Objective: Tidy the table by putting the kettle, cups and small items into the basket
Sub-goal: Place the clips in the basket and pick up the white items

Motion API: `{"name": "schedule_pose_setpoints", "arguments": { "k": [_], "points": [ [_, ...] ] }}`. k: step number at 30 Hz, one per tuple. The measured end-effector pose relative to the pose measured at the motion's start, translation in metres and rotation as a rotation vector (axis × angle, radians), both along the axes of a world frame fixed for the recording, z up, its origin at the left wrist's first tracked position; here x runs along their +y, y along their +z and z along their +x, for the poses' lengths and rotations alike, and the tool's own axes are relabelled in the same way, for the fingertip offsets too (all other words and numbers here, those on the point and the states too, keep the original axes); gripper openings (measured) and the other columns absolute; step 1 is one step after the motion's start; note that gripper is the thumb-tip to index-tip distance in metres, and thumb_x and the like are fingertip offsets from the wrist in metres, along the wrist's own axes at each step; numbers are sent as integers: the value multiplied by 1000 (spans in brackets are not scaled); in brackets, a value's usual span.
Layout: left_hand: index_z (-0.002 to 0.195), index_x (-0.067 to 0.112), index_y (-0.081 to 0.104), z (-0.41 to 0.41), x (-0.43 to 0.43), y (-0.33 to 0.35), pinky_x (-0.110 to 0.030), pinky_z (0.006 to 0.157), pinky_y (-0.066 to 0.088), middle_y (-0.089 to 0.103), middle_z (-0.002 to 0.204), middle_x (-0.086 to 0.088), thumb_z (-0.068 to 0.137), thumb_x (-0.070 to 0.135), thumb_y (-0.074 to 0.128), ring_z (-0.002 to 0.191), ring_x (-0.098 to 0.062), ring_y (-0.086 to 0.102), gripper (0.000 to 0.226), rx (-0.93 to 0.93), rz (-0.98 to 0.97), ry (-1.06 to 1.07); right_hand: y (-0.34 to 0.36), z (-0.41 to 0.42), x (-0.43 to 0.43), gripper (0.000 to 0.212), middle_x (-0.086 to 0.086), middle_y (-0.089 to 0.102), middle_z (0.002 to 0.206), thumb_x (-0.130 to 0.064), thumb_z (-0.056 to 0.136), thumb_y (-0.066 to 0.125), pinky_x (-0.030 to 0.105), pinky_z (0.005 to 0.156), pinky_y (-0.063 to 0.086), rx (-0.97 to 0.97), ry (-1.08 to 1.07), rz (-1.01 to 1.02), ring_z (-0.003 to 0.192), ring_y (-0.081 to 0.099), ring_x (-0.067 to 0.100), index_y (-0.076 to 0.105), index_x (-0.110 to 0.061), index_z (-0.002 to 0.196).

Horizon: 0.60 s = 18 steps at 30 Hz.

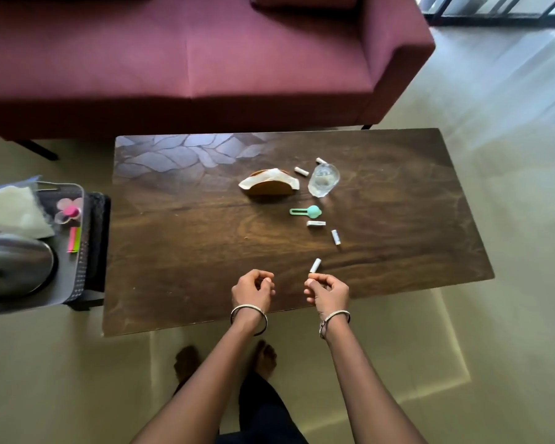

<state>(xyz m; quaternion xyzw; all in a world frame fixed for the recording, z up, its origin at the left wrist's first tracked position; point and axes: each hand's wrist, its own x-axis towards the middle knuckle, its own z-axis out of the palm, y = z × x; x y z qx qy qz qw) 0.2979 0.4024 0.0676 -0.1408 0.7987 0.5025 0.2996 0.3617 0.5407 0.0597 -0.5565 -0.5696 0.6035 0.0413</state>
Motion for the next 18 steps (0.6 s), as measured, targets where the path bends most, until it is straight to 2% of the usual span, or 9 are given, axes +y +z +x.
{"name": "schedule_pose_setpoints", "arguments": {
  "k": [7, 13, 18],
  "points": [
    [77, 25, 69, -5, 57, -9, -38, 73, 61, 72, 67, 4, 88, 11, 56, 61, -9, 71, 22, 5, -38, -72, -3, 6, 67, 12, 9, 66, 68, 7, 84, 67, 18, 45, 50, -8, -61, 4, 52, 59, 12, 71, -1, 91],
    [85, 22, 72, -38, 95, -26, -37, 82, 56, 73, 77, 2, 85, 12, 58, 77, -20, 71, 17, 44, -129, -171, -21, -10, 105, 12, 10, 67, 71, 7, 85, 66, 18, 45, 49, -38, -101, -7, 53, 60, 12, 70, -4, 88],
    [88, 26, 71, -73, 136, -46, -28, 77, 53, 69, 81, 9, 86, 17, 61, 84, -16, 67, 14, 90, -268, -250, -43, -31, 139, 11, 10, 68, 71, 6, 85, 66, 18, 46, 50, -117, -99, -13, 54, 60, 12, 71, 0, 93]
  ]
}}
